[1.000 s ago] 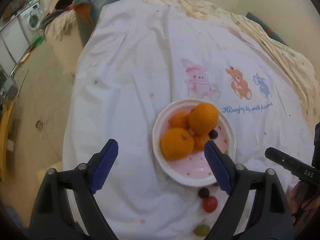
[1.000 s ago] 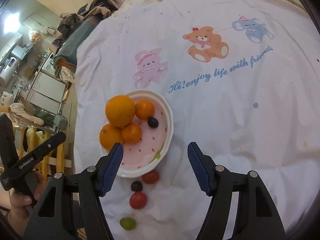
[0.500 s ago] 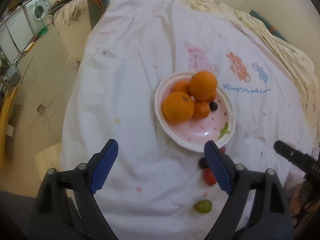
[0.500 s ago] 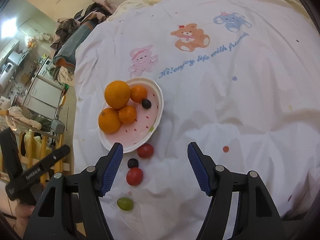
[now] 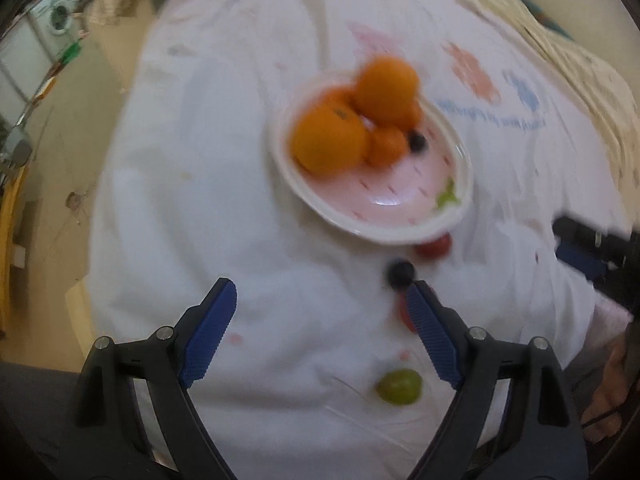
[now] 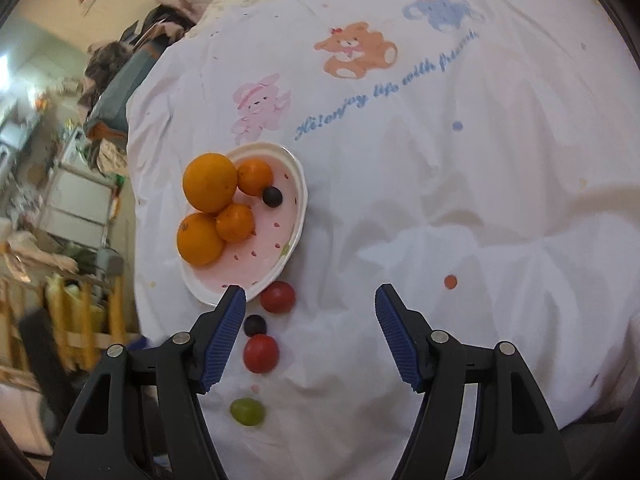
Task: Organize fruits
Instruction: 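Withdraw both tools from the plate toward the tomatoes and plum, then grasp a red tomato with the left tool while the right tool grasps the second plum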
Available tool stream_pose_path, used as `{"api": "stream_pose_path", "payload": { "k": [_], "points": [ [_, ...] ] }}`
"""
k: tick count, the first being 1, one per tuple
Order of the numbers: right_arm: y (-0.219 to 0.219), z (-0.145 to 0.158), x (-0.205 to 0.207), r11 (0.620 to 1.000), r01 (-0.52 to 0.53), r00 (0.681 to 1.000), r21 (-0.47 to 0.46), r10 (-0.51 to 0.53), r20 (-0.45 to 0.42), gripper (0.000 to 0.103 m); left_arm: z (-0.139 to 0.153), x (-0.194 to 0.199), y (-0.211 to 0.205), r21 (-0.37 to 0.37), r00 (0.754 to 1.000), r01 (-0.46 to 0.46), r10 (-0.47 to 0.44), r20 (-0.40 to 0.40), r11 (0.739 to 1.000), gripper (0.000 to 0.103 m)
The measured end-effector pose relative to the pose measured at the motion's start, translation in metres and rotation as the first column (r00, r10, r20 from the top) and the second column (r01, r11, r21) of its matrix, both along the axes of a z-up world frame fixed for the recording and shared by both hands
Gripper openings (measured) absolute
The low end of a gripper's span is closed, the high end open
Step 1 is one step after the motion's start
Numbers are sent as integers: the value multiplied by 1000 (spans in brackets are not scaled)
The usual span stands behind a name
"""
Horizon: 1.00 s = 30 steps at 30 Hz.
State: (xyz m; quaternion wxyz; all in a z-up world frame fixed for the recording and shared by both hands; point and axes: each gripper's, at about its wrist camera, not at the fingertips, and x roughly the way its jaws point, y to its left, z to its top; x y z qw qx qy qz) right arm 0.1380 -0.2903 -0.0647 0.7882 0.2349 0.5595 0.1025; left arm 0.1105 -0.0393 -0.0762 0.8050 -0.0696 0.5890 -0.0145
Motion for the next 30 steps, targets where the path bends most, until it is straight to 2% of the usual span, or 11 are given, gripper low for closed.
{"api": "stream_pose_path", "payload": {
  "k": [5,8,10,11,12,14,16,23,30],
  "points": [
    [-14,-1,3,997,64,998,44,-63,-17,70,-15,0,-34,-29,997,58,-59,-58,998,80],
    [-17,1,4,995,76,997,59,-75,-13,70,-27,4,-48,-44,991,64,-69,-116,997,68],
    [-20,1,5,994,81,997,78,-80,-17,70,-36,8,-54,-51,986,60,-67,-151,997,53],
    [-21,1,5,992,84,996,90,-83,-19,70,-41,9,-57,-53,984,62,-70,-166,997,51],
    [-22,1,6,991,87,996,98,-86,-19,70,-43,10,-59,-54,982,64,-73,-174,996,44],
    [-23,2,7,990,92,996,108,-91,-15,70,-48,11,-63,-71,980,63,-75,-185,995,39],
    [-24,3,8,989,93,996,114,-92,-11,70,-49,12,-67,-84,979,69,-83,-187,994,26],
    [-25,4,9,988,96,995,118,-96,-10,70,-31,5,-64,-72,982,100,-110,-156,992,26],
    [-15,2,8,992,68,998,102,-67,-19,70,12,-1,-15,-23,992,83,-85,-89,996,26]
  ]
}}
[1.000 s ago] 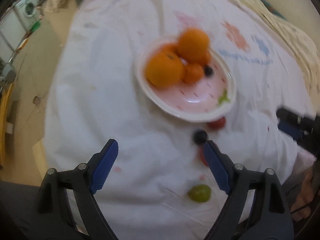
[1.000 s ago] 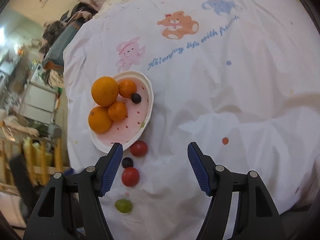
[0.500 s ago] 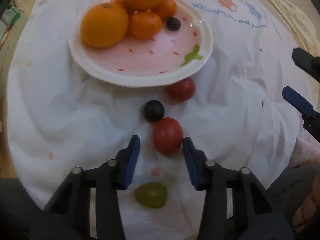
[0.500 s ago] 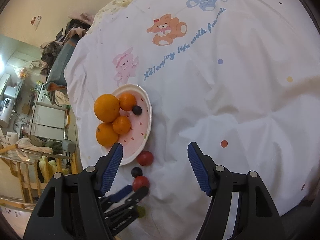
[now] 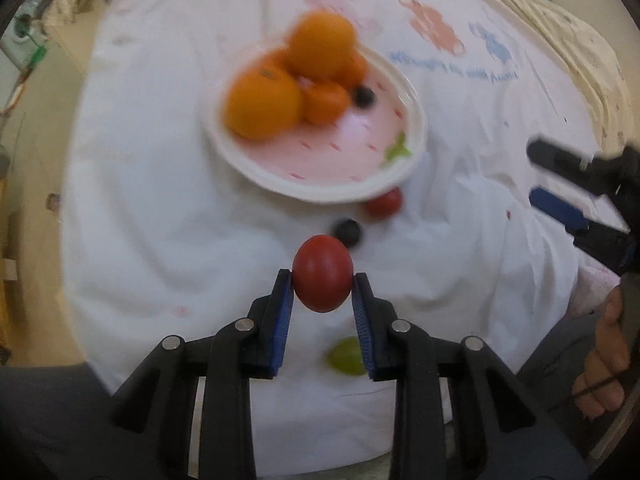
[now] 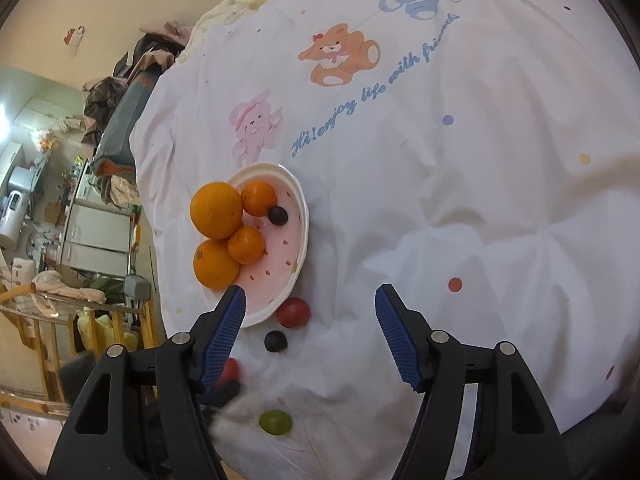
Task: Organize fruits
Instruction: 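Grasp a red tomato with the left tool while the right tool grasps the second plum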
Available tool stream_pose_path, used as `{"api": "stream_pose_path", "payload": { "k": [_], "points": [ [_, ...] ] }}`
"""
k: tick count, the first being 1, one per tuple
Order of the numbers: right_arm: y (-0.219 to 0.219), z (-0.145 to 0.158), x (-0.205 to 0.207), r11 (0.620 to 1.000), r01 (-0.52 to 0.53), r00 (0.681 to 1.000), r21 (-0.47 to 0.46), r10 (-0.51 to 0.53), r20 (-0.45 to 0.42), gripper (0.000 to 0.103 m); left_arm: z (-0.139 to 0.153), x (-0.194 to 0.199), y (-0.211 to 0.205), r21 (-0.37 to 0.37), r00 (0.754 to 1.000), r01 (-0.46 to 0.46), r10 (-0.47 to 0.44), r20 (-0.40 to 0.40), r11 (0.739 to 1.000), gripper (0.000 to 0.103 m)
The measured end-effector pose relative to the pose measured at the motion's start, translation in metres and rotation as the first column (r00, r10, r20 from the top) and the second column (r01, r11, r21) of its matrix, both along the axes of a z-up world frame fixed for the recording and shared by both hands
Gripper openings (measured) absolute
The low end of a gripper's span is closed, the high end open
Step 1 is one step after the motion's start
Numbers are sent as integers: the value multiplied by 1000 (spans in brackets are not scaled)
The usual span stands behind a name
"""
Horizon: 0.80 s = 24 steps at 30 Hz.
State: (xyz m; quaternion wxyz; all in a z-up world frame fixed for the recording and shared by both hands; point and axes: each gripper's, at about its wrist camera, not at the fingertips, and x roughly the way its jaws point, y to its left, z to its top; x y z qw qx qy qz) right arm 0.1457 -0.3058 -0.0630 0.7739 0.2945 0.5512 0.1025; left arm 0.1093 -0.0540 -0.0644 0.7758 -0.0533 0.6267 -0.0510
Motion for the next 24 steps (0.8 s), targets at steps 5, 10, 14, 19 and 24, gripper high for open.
{"api": "stream_pose_path", "payload": {
  "k": [5,10,14,19,24],
  "points": [
    [8,-3,-2,1000,-24,1000,-16,24,-7,70,22,5,39,31,997,-43,41,59,999,26],
    [13,-7,-3,998,-44,999,-47,43,-17,70,25,10,58,36,994,-67,64,85,997,26],
    [17,-12,-4,995,-58,998,-78,55,-32,70,22,10,60,-12,993,-80,81,83,997,26],
    [31,-20,-3,988,-116,992,-99,111,-53,70,23,9,56,-44,992,-77,81,95,996,26],
    [64,-36,0,969,-240,968,-56,235,-93,68,24,9,52,-39,992,-67,71,104,997,26]
  ]
}}
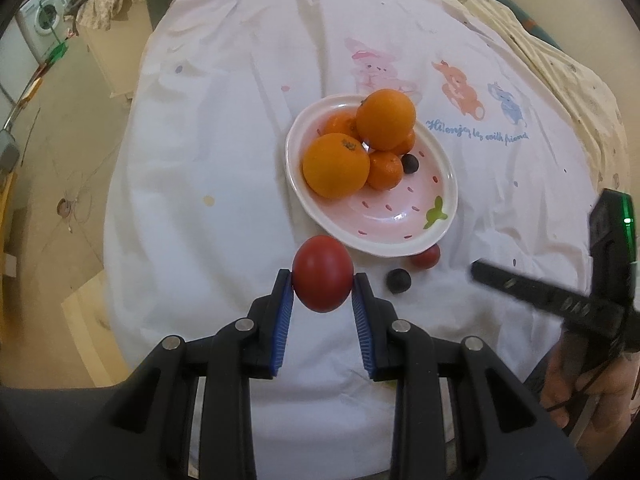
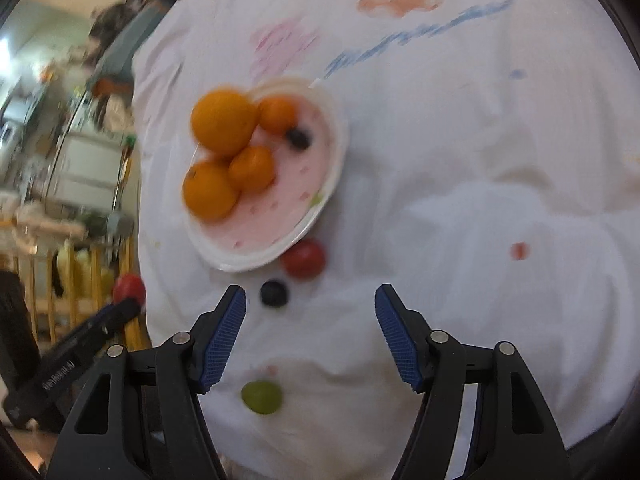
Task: Organize fruits
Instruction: 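Grasp a red tomato with the left tool while the right tool grasps the second plum, then carry the tomato and plum over the pink plate with both tools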
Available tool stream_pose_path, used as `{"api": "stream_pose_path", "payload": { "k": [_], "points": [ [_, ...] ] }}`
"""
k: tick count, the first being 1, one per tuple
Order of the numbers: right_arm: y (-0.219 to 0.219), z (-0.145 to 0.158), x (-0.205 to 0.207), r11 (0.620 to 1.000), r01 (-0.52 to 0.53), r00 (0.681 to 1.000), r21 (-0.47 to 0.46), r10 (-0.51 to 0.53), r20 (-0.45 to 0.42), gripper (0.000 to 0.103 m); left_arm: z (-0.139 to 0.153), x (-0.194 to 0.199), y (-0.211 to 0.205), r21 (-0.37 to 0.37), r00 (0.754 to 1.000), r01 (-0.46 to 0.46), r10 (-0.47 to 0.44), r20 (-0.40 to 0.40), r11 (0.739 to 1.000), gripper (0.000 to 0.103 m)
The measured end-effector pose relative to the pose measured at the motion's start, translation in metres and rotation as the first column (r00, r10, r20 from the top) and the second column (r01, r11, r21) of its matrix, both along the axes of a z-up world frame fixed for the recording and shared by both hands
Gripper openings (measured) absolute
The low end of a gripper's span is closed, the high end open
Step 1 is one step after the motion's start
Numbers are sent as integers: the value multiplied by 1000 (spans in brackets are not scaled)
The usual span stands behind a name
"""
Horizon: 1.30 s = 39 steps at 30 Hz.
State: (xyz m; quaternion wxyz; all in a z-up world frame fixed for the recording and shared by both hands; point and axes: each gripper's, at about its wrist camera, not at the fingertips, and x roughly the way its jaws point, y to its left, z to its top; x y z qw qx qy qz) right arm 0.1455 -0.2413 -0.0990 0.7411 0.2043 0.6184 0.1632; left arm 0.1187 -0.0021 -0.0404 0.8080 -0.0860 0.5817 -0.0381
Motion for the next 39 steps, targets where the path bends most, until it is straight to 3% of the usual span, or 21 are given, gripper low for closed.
{"api": "stream_pose_path", "payload": {
  "k": [2,5,12,15,19,28,39],
  "points": [
    [17,-5,1,998,-62,998,-14,62,-4,56,0,1,-2,1,1000,3,-3,1,1000,26],
    [39,-12,4,992,-126,992,-31,126,-5,46,0,1,-2,-8,1000,2,-2,-2,1000,26],
    [66,-38,11,981,-174,984,-86,171,-42,35,0,2,1,-9,1000,-4,4,-1,1000,26],
    [71,-39,12,976,-185,983,-115,184,-21,33,-2,3,2,-9,1000,-4,4,-8,1000,26],
    [69,-38,10,973,-188,982,-131,189,-11,24,-5,4,2,0,1000,-2,2,-16,1000,26],
    [63,-27,-2,979,-184,983,-87,184,-7,24,-11,7,8,20,999,-30,31,-17,999,26],
    [30,19,-3,993,-113,992,18,111,65,24,-10,8,16,23,998,-57,57,-1,998,26]
  ]
}}
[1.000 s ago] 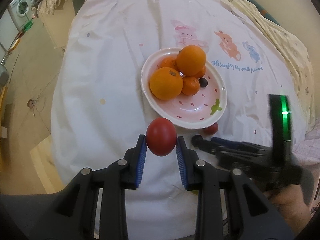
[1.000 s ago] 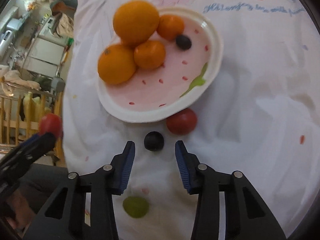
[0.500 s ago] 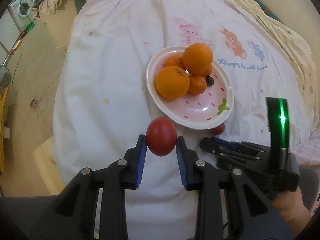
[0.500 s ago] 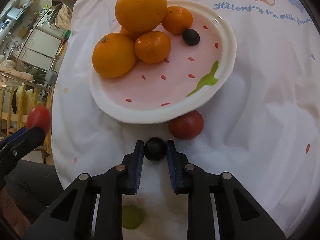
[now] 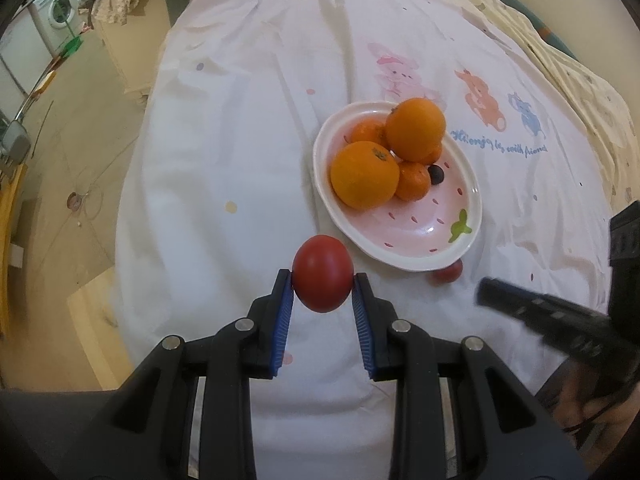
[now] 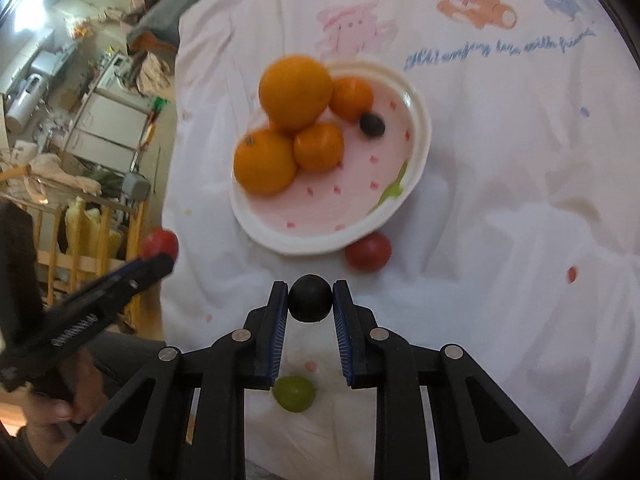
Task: Organize fruits
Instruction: 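Carry the tomato and plum over the pink plate with both tools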
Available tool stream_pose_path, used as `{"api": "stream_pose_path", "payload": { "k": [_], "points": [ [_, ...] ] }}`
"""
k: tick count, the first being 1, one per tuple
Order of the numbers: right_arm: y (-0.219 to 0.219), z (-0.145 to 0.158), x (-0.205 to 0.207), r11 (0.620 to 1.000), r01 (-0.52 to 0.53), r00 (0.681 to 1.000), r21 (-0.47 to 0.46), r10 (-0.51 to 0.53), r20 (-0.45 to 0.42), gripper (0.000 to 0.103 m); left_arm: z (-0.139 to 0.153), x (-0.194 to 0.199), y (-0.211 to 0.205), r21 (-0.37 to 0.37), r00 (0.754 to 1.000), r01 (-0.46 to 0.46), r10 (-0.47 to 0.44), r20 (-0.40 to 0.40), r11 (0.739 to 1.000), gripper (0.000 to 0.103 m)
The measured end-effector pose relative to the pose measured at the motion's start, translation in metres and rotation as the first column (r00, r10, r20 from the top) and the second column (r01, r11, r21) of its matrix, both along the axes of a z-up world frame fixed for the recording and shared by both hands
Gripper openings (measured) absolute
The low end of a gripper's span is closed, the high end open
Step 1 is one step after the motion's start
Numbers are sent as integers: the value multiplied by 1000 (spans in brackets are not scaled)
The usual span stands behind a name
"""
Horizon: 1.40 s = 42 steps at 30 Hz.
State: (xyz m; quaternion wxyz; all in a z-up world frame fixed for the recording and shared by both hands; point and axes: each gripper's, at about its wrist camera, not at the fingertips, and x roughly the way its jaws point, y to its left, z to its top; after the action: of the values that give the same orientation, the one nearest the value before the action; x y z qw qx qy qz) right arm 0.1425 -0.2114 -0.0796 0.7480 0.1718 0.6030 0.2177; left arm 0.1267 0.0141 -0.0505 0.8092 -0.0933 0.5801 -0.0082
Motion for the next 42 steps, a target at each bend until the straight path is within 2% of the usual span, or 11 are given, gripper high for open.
{"api": "stream_pose_path", "payload": {
  "k": [5,12,16,21,27,32,35,39,42],
  "points": [
    [-17,11,12,997,56,998,48,-57,22,24,1,4,7,-12,1000,-30,30,3,999,26],
    [-20,36,37,995,74,993,74,-80,81,24,15,4,7,14,998,-28,27,62,1000,26],
    [-22,47,53,996,65,991,57,-71,110,24,30,15,14,-22,996,-39,41,74,999,26],
    [-27,52,77,998,57,990,6,-57,126,24,38,47,22,-4,995,-61,61,83,998,26],
    [-30,36,102,998,52,993,-30,-49,106,24,28,88,24,-45,996,-61,64,66,997,26],
    [-29,16,112,998,51,995,-23,-49,83,24,7,114,13,-53,998,-44,47,50,998,26],
    [-24,5,114,999,36,997,-36,-33,74,24,-10,121,9,-84,998,-43,47,43,996,26],
    [-21,-9,114,999,24,998,-48,-21,60,24,-27,131,8,-151,997,-78,77,-12,985,26],
    [-18,-16,114,998,16,999,-65,-13,49,24,-34,136,9,-127,994,-109,109,-9,986,27]
  ]
}}
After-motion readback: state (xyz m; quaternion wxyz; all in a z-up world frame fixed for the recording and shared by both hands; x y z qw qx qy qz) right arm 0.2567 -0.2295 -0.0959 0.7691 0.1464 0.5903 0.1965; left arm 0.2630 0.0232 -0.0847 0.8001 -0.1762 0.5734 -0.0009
